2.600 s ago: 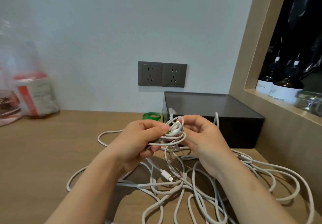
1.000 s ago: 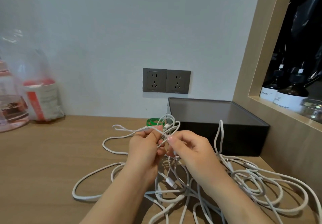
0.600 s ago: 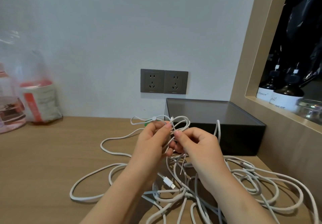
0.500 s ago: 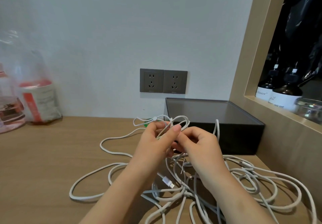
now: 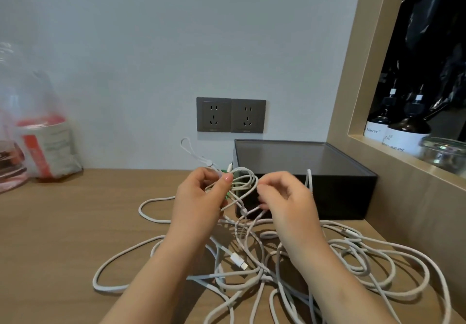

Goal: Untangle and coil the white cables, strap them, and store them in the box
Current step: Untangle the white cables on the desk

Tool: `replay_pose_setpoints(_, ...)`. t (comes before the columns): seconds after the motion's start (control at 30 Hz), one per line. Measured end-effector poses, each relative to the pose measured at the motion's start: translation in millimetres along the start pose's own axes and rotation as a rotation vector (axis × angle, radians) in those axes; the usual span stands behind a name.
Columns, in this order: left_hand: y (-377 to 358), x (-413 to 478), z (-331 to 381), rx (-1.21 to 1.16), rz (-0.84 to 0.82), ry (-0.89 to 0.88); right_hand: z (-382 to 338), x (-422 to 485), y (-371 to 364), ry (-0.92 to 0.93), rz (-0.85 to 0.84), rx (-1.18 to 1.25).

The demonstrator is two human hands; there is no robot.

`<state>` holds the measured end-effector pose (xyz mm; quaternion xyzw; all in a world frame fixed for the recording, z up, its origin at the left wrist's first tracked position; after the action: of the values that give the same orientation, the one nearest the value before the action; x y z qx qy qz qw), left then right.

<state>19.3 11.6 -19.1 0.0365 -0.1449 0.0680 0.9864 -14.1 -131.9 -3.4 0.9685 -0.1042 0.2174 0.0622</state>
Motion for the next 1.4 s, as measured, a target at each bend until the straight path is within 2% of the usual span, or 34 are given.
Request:
replay_pose_setpoints(0.07, -2.0, -1.7, 5.1, 0.134, -0.073, -0.085, -6.1, 3.7, 8.0, 0.079, 0.092, -0.07)
replay_pose_setpoints(0.1, -4.5, -3.1, 7.4, 0.232, -0.108, -0.135, -9.2, 6.1, 9.1, 0.099, 0.084, -0.086)
replay_pose_setpoints(0.2, -14.6, -10.6, 13.6, 0.479, -0.185, -0.273, -13.8, 9.1, 4.4, 0.082, -0.041, -0.079)
replay_pose_setpoints(0.37, -25.5, -16.8, 18.9, 0.622, -0.27, -0.373, -14.2, 9.2, 3.3, 0.079, -0.098, -0.073)
replay_pose_setpoints(0.5, -24.3, -21.2, 26.5, 0.611, -0.263, -0.417, -13.0, 8.5, 9.2, -0.025, -0.081, 0.12)
replay_pose_setpoints(0.6, -19.5, -20.0, 28.4, 0.575, -0.214, -0.437, -9.7, 7.7, 7.4, -0.062, -0.129, 0.127)
replay_pose_setpoints(0.73, -14.3, -18.6, 29.9, 0.586, -0.128, -0.455, -7.1, 8.8, 10.5, -0.085, -0.089, 0.169)
replay_pose_setpoints(0.93, -16.8, -20.3, 29.8, 0.658, -0.131, -0.488, -2.1, 7.4, 8.0, -0.067, -0.066, 0.027)
replay_pose_setpoints(1.1, -19.8, -22.2, 30.4, 0.68, -0.14, -0.497, -7.5, 7.7, 8.5, 0.034, 0.007, -0.094)
replay_pose_setpoints(1.3, -19.5, -23.5, 29.6, 0.631, -0.142, -0.507, -18.8, 8.7, 21.1, 0.132, 0.127, 0.039)
replay_pose_setpoints(1.4, -16.2, -21.9, 29.4, 0.57, -0.124, -0.518, -21.4, 9.2, 25.7, 0.126, 0.16, 0.28)
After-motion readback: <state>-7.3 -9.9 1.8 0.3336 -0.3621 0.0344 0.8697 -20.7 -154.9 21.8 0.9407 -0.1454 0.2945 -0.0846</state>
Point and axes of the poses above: each hand's wrist, its own x-axis towards the middle knuckle, its own y-axis out of the back of the hand, z = x × y, the point moved 5 cm from there along x, towards the middle knuckle, and after that the axes turned 6 degrees about x, right-handed, at the moved point
